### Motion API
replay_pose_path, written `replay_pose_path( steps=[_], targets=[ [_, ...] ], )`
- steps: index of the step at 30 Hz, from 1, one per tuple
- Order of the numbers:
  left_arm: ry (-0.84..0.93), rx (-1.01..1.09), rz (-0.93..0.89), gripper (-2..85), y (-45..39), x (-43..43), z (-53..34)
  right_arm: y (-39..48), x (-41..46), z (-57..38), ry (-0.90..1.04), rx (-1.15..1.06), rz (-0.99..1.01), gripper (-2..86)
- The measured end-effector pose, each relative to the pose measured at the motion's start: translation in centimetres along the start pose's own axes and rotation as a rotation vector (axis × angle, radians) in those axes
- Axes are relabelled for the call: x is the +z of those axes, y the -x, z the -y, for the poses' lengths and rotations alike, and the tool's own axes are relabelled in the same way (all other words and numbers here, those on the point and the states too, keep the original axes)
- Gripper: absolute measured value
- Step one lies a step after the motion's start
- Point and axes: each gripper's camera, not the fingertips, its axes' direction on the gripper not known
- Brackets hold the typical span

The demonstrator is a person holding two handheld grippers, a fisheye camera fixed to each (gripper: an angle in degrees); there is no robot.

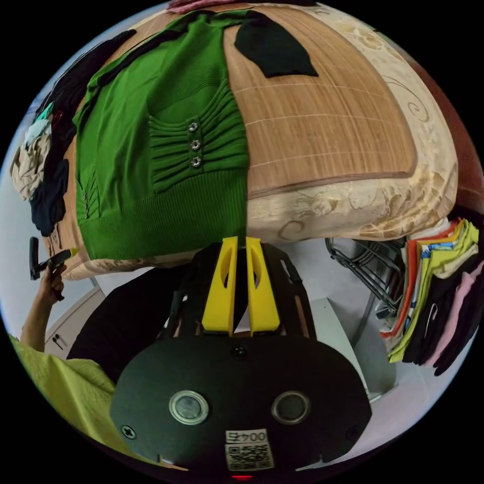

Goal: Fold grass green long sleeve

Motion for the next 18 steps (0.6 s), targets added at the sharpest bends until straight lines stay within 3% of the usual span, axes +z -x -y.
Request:
replay_pose_path(
  steps=[5,9,13,18],
  targets=[
    [-0.129,0.078,0.098,7.0,-2.4,-4.9,-1.1,1.8,-5.7,0.3,-0.138,0.016,0.011,7.2],
    [-0.231,0.289,0.297,6.5,-8.9,-8.0,0.0,5.7,-8.3,2.4,-0.165,-0.148,-0.064,1.6],
    [-0.202,0.471,0.432,3.9,-16.9,-6.7,2.3,10.7,-8.7,6.9,-0.094,-0.338,-0.189,-0.4],
    [-0.119,0.575,0.599,1.5,-23.5,-2.3,4.5,12.8,-7.3,11.8,0.002,-0.385,-0.313,-0.7]
  ],
)
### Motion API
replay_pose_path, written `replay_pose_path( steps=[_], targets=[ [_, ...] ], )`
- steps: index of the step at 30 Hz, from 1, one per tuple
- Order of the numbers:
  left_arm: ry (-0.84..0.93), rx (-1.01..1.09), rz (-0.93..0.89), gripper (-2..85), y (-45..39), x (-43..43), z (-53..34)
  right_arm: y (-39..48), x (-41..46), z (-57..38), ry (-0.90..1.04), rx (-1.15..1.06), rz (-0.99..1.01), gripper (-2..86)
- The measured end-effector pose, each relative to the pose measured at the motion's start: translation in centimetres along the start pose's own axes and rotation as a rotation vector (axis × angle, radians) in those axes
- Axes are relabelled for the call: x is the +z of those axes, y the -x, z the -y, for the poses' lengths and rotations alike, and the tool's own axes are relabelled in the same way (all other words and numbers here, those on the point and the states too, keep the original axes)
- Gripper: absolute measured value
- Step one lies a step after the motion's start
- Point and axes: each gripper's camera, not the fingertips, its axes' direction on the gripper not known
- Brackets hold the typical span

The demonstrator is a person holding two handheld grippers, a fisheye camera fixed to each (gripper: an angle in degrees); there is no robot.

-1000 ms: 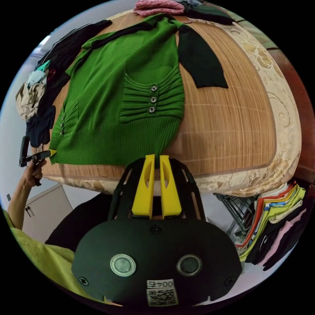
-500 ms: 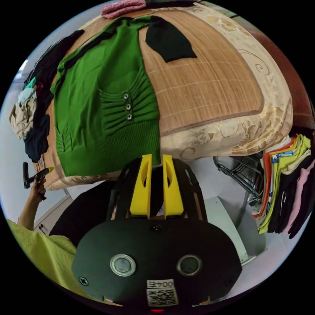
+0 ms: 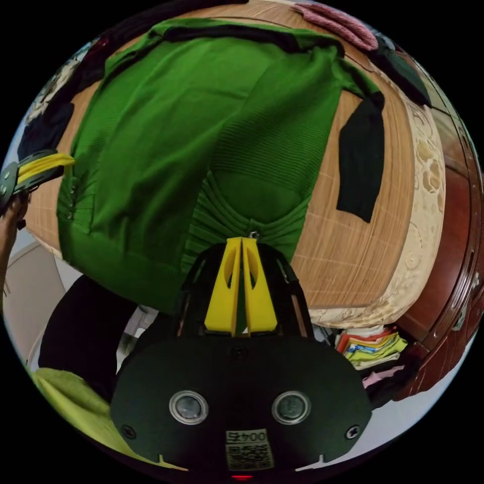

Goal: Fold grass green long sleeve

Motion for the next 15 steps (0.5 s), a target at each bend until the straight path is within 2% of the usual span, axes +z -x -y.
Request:
replay_pose_path(
  steps=[3,7,9,12,14,15],
  targets=[
    [0.085,0.024,0.072,0.8,-2.4,1.4,0.7,0.1,0.0,0.7,0.003,-0.064,-0.044,-0.7],
    [-0.019,-0.006,0.119,0.4,-4.1,-0.2,-1.1,-0.4,-1.8,0.2,-0.042,-0.178,-0.105,-0.7],
    [-0.037,0.011,0.122,0.4,-4.5,-0.9,-1.6,-1.4,-2.8,0.3,-0.039,-0.192,-0.071,-0.6],
    [-0.018,-0.032,0.029,0.5,-3.9,-2.2,-1.7,-4.6,-5.5,1.2,-0.003,-0.162,0.066,-0.2],
    [0.021,-0.069,-0.084,0.7,-2.7,-3.0,-1.5,-8.8,-10.2,1.9,-0.182,0.004,0.280,0.8],
    [0.063,-0.108,-0.204,0.9,-1.5,-3.5,-1.1,-10.1,-11.3,2.2,-0.228,0.052,0.345,1.7]
  ],
)
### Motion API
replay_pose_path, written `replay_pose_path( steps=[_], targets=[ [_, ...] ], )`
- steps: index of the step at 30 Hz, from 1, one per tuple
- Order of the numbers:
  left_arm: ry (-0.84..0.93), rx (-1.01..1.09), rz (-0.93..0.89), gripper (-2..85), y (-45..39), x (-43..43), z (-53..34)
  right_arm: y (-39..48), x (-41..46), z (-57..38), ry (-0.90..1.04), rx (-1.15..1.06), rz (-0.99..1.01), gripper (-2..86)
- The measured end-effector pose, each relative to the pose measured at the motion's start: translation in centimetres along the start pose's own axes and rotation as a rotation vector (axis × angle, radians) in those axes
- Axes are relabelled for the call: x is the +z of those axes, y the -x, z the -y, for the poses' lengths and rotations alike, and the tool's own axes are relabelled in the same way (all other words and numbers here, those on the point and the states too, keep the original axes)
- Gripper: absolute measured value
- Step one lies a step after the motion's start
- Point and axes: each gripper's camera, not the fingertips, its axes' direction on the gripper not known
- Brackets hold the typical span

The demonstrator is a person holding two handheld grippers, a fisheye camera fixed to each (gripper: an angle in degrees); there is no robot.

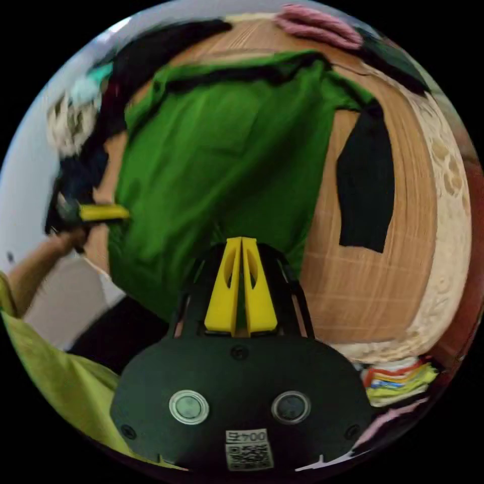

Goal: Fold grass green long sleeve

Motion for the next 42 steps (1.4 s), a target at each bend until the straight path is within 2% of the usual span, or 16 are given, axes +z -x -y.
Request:
replay_pose_path(
  steps=[1,3,5,8,10,15,21,23,26,29,32,36,39,42],
  targets=[
    [-0.031,-0.048,-0.103,1.3,1.0,-1.5,0.4,-1.6,-2.4,1.5,-0.092,0.091,0.125,3.6],
    [-0.173,-0.094,-0.088,2.6,2.2,-5.1,1.0,-4.1,-4.7,4.1,-0.179,0.192,0.315,7.9],
    [-0.303,-0.064,0.050,5.1,2.6,-8.7,2.1,-7.2,-6.1,8.1,-0.248,0.324,0.540,10.4],
    [-0.419,0.051,0.289,9.0,2.7,-12.8,4.8,-10.0,-7.1,12.2,-0.322,0.484,0.696,11.7],
    [-0.409,0.195,0.493,10.7,2.0,-13.8,7.3,-10.9,-7.7,14.3,-0.341,0.542,0.691,12.0],
    [-0.318,0.489,0.760,11.9,-0.3,-13.0,10.4,-11.6,-9.7,18.1,-0.309,0.591,0.593,13.7],
    [-0.225,0.696,0.828,11.2,-1.9,-12.3,12.0,-12.2,-11.3,20.4,-0.242,0.585,0.578,12.7],
    [-0.203,0.729,0.852,9.4,-2.0,-12.3,12.3,-12.4,-12.1,21.1,-0.224,0.573,0.593,8.5],
    [-0.233,0.689,0.852,4.8,-1.7,-14.0,12.8,-12.3,-14.2,21.8,-0.255,0.523,0.633,4.0],
    [-0.296,0.652,0.805,3.3,-0.9,-17.7,13.3,-12.2,-18.0,22.2,-0.385,0.496,0.725,3.6],
    [-0.353,0.567,0.772,2.3,1.1,-22.2,14.9,-11.7,-21.4,24.5,-0.466,0.449,0.720,4.1],
    [-0.253,0.243,0.731,1.4,6.5,-25.9,20.0,-11.0,-22.4,30.1,-0.382,0.393,0.761,8.6],
    [-0.190,0.015,0.483,1.3,11.0,-27.6,21.8,-10.6,-23.2,32.2,-0.349,0.383,0.779,11.5],
    [-0.321,-0.103,0.323,1.0,12.7,-29.2,20.3,-10.6,-25.8,30.6,-0.433,0.356,0.712,11.9]
  ],
)
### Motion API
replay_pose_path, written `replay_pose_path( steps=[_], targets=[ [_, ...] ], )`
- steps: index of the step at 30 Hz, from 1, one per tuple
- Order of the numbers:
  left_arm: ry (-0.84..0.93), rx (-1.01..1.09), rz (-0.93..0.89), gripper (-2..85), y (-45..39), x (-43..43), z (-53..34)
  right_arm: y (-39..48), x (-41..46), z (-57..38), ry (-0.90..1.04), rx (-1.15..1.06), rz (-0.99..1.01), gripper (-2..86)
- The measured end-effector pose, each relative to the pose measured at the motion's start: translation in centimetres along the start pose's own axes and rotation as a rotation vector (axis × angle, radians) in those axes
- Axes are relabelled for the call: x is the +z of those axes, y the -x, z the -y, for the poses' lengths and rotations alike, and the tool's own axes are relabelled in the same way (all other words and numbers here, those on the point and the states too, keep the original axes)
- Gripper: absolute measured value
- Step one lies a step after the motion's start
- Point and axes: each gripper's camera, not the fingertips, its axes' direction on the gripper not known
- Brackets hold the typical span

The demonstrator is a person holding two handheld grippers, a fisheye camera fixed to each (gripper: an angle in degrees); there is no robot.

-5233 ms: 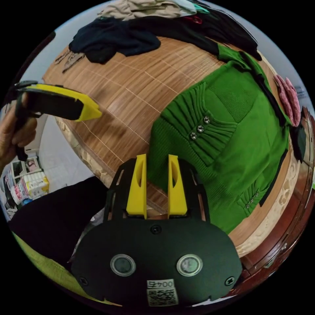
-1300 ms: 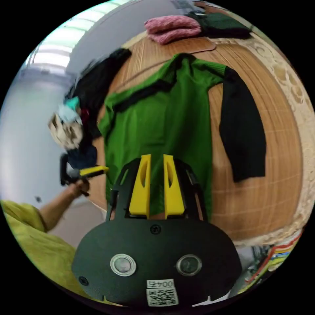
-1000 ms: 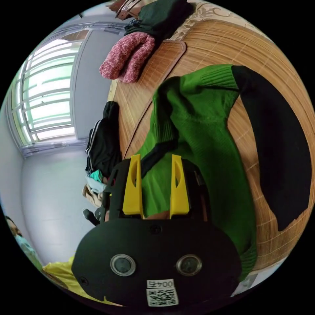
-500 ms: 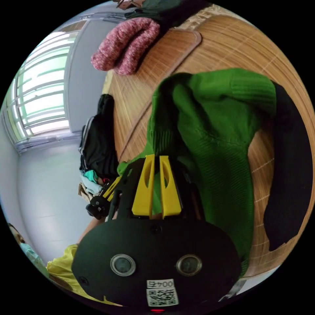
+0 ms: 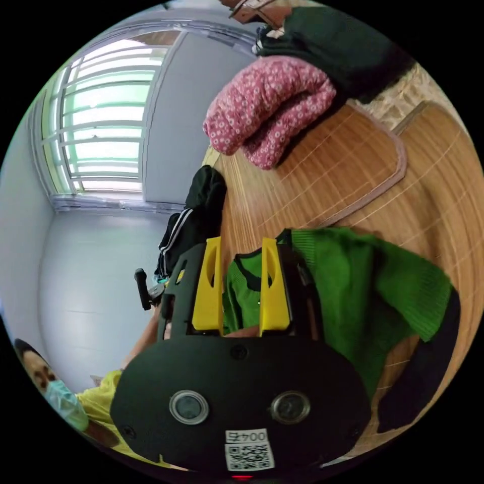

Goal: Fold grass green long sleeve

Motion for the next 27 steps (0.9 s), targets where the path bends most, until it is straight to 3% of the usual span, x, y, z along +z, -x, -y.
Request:
replay_pose_path(
  steps=[4,10,14,20,27],
  targets=[
    [-0.066,0.073,-0.111,0.5,-2.2,-0.6,-4.8,-1.0,-6.2,-4.7,-0.068,-0.046,-0.179,11.8],
    [-0.028,0.118,-0.185,0.2,-10.0,0.9,-15.8,-7.2,-12.2,-17.7,-0.027,0.180,-0.670,11.7],
    [0.038,0.061,-0.157,0.2,-14.5,2.4,-20.2,-7.5,-12.1,-24.7,-0.106,0.290,-0.737,13.3],
    [0.138,0.032,-0.002,0.2,-19.0,5.1,-22.4,-4.6,-7.1,-27.5,-0.175,0.316,-0.788,14.6],
    [0.103,0.137,0.142,0.2,-21.4,5.9,-22.3,-0.7,-1.8,-28.3,-0.243,0.274,-0.925,12.5]
  ],
)
